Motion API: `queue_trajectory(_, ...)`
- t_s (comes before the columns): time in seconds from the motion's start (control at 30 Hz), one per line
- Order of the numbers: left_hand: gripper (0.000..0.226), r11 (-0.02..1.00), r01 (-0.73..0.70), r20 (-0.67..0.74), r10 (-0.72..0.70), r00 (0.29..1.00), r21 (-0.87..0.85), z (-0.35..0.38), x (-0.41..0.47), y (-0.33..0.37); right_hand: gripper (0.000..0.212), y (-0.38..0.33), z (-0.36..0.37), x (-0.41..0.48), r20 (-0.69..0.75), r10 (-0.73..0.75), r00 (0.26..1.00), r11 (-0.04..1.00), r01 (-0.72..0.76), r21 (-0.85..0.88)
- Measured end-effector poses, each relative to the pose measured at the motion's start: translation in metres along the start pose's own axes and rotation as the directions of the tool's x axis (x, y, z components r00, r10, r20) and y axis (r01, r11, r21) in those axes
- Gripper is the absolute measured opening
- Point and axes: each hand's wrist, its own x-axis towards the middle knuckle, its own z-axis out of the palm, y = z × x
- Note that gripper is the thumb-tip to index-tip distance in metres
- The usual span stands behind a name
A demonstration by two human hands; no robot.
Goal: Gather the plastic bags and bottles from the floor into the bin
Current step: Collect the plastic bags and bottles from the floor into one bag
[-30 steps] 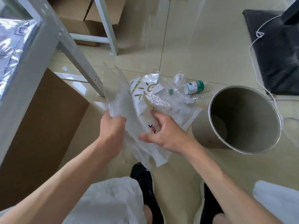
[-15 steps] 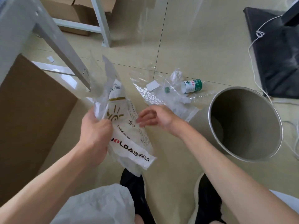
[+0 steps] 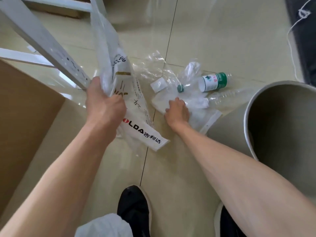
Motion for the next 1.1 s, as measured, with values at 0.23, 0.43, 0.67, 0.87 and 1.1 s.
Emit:
queue_trajectory(0.23,0.056,0.997,0.022,-0.055,-0.026,0.998,-0.073,0.012,-0.005,-0.017,0.039,0.019,0.026,-0.001,-0.064,-0.074,0.995,0.997,0.076,0.026)
queue_trajectory(0.43,0.051,0.996,-0.013,-0.140,0.000,0.990,-0.090,-0.002,-0.020,-0.012,0.041,-0.001,-0.014,-0.004,-0.121,0.302,0.946,0.701,-0.134,0.700)
queue_trajectory(0.67,0.060,0.987,0.023,-0.095,-0.038,0.995,-0.158,-0.001,-0.045,-0.001,0.040,-0.041,-0.118,-0.115,-0.312,-0.083,0.946,0.428,0.317,0.847)
queue_trajectory(0.87,0.022,0.927,-0.017,0.141,0.075,0.987,-0.374,0.004,-0.067,0.000,0.041,-0.046,-0.120,-0.175,0.114,-0.524,0.844,0.409,0.131,0.903)
queue_trajectory(1.1,0.032,0.957,0.140,-0.091,-0.168,0.982,-0.254,0.006,-0.073,-0.009,0.062,-0.038,-0.091,-0.153,0.375,-0.612,0.696,0.162,-0.354,0.921)
